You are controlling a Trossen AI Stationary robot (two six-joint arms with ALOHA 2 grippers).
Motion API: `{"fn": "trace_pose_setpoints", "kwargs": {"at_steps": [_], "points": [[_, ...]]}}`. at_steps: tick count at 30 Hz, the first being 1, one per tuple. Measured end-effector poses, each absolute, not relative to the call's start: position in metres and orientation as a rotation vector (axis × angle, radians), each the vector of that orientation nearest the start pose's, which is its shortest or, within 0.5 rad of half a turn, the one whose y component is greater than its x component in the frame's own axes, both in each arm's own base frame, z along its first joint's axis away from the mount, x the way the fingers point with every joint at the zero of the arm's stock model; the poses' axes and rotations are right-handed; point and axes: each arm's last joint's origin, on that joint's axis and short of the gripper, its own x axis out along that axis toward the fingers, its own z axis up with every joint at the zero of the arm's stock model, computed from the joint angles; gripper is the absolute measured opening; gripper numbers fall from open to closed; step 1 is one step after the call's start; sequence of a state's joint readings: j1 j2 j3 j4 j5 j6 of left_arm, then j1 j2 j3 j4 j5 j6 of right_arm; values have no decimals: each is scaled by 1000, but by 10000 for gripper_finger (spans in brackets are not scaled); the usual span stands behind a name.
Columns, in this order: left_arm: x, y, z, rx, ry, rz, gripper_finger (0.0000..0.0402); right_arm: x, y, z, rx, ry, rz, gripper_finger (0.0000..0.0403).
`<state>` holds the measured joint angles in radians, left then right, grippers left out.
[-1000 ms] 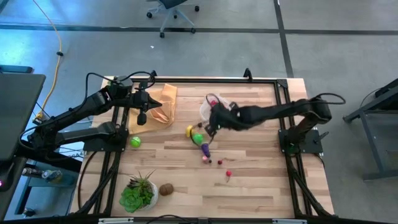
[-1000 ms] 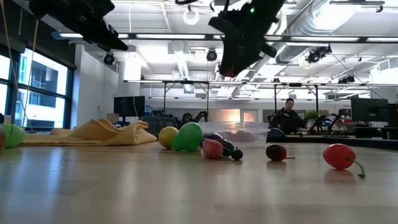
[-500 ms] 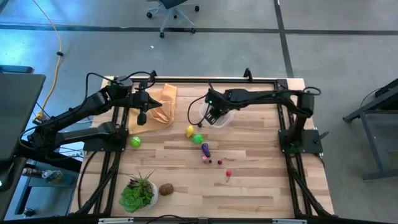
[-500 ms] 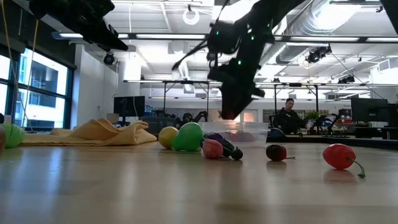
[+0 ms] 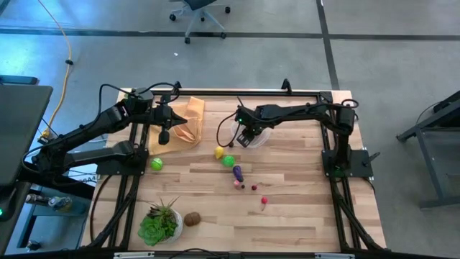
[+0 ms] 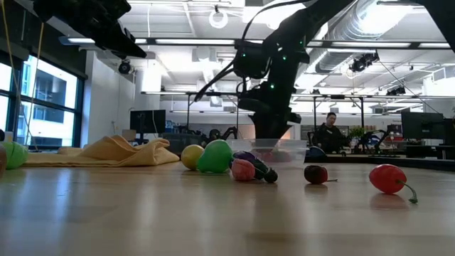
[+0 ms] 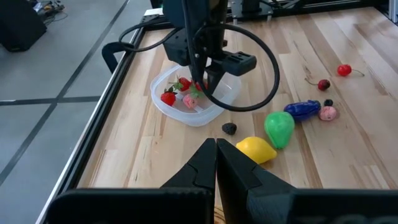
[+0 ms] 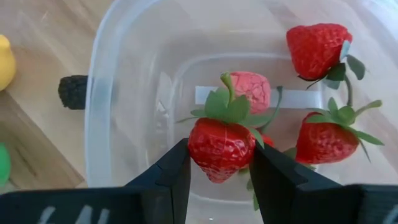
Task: Pick and placing Produce into tupperware
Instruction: Put the red strawberry into the transparent container
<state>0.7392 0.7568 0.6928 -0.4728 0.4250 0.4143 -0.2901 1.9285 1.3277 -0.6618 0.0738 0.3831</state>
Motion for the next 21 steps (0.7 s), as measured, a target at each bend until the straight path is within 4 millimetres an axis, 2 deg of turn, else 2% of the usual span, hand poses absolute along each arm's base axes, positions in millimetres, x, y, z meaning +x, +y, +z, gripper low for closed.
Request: {"fn": "trace_pose_setpoints", "kwargs": {"at_steps": [12,21], "points": [[124,97,281,107,502,207,3,362,-109,169,470,1195,-527,124],[124,97,281,107,502,207,3,361,-110,167,465,1204,-536,179]]}}
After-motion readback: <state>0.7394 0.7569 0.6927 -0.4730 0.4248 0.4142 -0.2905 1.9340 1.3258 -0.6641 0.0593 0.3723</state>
